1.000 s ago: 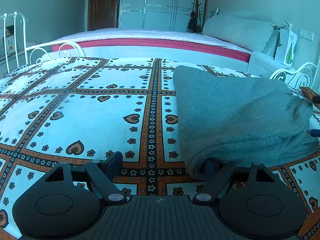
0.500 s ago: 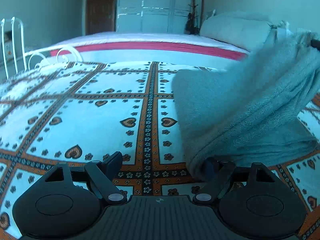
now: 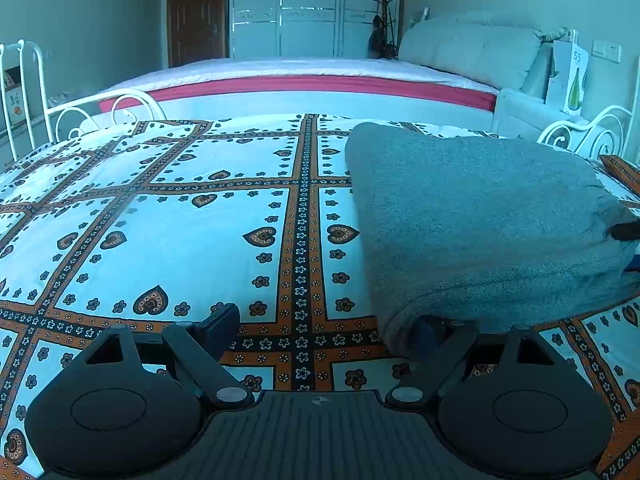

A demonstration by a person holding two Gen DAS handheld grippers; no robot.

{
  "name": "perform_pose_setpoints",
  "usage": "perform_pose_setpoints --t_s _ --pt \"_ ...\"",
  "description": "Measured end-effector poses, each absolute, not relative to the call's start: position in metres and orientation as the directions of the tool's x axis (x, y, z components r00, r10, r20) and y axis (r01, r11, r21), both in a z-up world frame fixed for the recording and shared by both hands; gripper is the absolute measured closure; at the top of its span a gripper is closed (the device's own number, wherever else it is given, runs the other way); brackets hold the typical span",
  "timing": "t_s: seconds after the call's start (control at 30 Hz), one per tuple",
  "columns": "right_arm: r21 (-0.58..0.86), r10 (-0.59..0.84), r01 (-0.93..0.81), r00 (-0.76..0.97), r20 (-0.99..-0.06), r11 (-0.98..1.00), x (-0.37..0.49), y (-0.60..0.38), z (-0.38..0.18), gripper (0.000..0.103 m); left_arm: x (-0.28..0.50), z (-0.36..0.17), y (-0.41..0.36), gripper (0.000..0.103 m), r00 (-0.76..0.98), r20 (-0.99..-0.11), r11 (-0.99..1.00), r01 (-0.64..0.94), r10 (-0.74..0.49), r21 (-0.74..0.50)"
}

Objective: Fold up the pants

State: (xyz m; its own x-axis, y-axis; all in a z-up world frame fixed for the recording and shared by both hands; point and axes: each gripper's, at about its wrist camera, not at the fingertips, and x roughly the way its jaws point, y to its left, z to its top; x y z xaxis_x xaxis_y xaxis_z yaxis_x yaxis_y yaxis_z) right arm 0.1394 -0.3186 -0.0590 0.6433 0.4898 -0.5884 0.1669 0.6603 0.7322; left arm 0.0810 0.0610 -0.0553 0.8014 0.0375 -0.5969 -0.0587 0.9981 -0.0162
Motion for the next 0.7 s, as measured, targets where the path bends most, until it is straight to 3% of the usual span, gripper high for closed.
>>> perform_pose_setpoints --t_s 0.07,0.13,0.2,0.27,0.3,0.37,0.4,0.43,0.47,0.5,0.53,0.6,0.7 --pt "0.689 0.447 0.167 0.651 -0.614 0.705 0.133 -0.322 -0.045 0.084 0.079 -0.054 0.062 0.017 0.798 -0.602 0.999 -0.050 0.029 -0.018" --pt "0.561 0.325 0.129 0.699 -0.636 0.818 0.116 -0.317 -0.017 0.095 0.074 -0.050 0.065 0.017 0.783 -0.622 0.999 -0.036 0.013 -0.023" --pt "0.479 0.296 0.009 0.775 -0.558 0.878 0.105 -0.305 0.009 0.094 0.064 -0.040 0.069 0.017 0.770 -0.637 0.999 -0.028 0.006 -0.024" --pt "0.462 0.361 -0.122 0.803 -0.475 0.878 0.113 -0.290 0.022 0.084 0.052 -0.023 0.076 0.017 0.806 -0.592 0.999 -0.035 0.022 -0.010" --pt "0.426 0.377 -0.169 0.799 -0.468 0.889 0.121 -0.280 0.025 0.084 0.049 -0.014 0.080 0.017 0.824 -0.565 0.999 -0.047 0.038 -0.001" --pt "0.304 0.351 -0.217 0.785 -0.510 0.928 0.140 -0.262 0.017 0.084 0.055 -0.005 0.091 0.017 0.837 -0.543 0.996 -0.091 0.070 -0.012" --pt "0.242 0.304 -0.197 0.757 -0.578 0.950 0.151 -0.256 0.004 0.088 0.062 -0.004 0.097 0.017 0.827 -0.557 0.993 -0.113 0.080 -0.025" --pt "0.184 0.236 -0.150 0.697 -0.677 0.971 0.165 -0.255 -0.015 0.100 0.071 -0.004 0.102 0.017 0.810 -0.579 0.990 -0.138 0.091 -0.038" --pt "0.163 0.196 -0.111 0.661 -0.725 0.980 0.172 -0.262 -0.030 0.102 0.078 -0.005 0.107 0.017 0.798 -0.595 0.987 -0.154 0.095 -0.049" --pt "0.196 0.192 -0.070 0.662 -0.725 0.978 0.174 -0.273 -0.030 0.100 0.083 -0.006 0.112 0.017 0.791 -0.605 0.985 -0.163 0.091 -0.065" --pt "0.199 0.164 -0.022 0.665 -0.729 0.980 0.171 -0.282 -0.023 0.077 0.088 -0.006 0.117 0.017 0.788 -0.611 0.983 -0.163 0.078 -0.084" --pt "0.264 0.208 -0.026 0.691 -0.692 0.964 0.166 -0.299 -0.009 0.082 0.101 -0.010 0.121 0.017 0.784 -0.619 0.981 -0.155 0.049 -0.119" --pt "0.418 0.314 -0.052 0.744 -0.590 0.907 0.168 -0.316 0.003 0.079 0.128 -0.019 0.114 0.017 0.780 -0.625 0.979 -0.099 -0.035 -0.177"
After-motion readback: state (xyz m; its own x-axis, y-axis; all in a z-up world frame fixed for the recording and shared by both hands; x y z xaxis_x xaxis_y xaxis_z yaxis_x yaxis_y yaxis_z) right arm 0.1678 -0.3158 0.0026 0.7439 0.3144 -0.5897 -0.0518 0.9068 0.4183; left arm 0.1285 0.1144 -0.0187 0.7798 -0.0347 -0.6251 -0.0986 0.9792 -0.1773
